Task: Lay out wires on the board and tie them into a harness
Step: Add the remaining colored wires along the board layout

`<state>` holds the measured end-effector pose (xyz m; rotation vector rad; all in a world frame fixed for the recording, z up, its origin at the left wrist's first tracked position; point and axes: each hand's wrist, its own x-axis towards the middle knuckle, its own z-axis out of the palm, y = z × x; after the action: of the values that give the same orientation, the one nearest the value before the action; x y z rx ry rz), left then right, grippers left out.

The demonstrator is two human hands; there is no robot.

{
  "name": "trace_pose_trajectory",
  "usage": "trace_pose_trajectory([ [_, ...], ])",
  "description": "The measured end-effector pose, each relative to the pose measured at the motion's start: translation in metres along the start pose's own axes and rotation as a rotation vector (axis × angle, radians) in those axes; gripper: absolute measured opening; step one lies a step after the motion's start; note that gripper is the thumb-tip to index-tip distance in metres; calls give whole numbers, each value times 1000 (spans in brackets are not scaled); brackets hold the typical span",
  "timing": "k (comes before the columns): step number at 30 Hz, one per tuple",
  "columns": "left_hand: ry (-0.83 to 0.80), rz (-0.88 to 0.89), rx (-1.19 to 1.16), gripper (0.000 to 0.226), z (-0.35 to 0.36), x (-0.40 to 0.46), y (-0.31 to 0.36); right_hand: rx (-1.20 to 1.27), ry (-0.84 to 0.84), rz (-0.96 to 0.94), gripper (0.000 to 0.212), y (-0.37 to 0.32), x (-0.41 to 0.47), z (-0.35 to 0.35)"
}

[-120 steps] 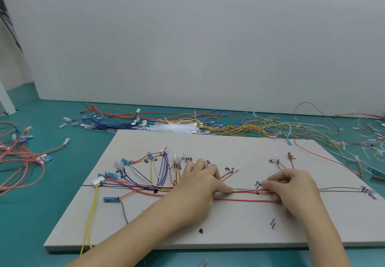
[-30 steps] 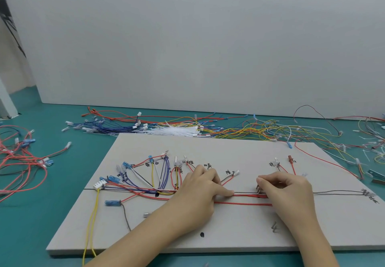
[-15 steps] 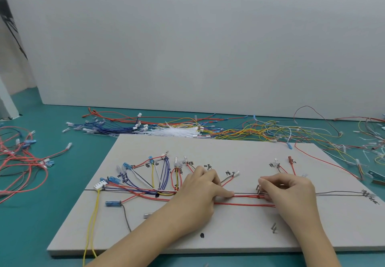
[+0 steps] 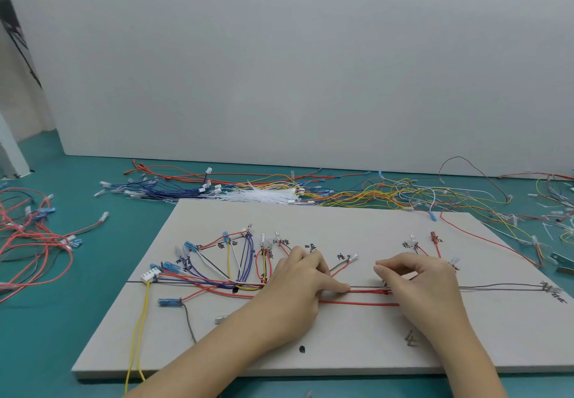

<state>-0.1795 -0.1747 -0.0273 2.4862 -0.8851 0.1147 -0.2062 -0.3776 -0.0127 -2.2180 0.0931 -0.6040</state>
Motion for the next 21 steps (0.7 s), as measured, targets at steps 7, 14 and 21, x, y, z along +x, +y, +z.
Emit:
trace_pose_trajectory([
  [7,-1,-6,-9,50,1,1,0,-71,-239,24,26,-5,21,-3],
  [14,5,-1,-18,50,1,1,1,-32,-226,125,13,3,38,-11],
  [21,14,0,-25,50,1,-1,-2,-139,-226,198,15,15,32,-15],
])
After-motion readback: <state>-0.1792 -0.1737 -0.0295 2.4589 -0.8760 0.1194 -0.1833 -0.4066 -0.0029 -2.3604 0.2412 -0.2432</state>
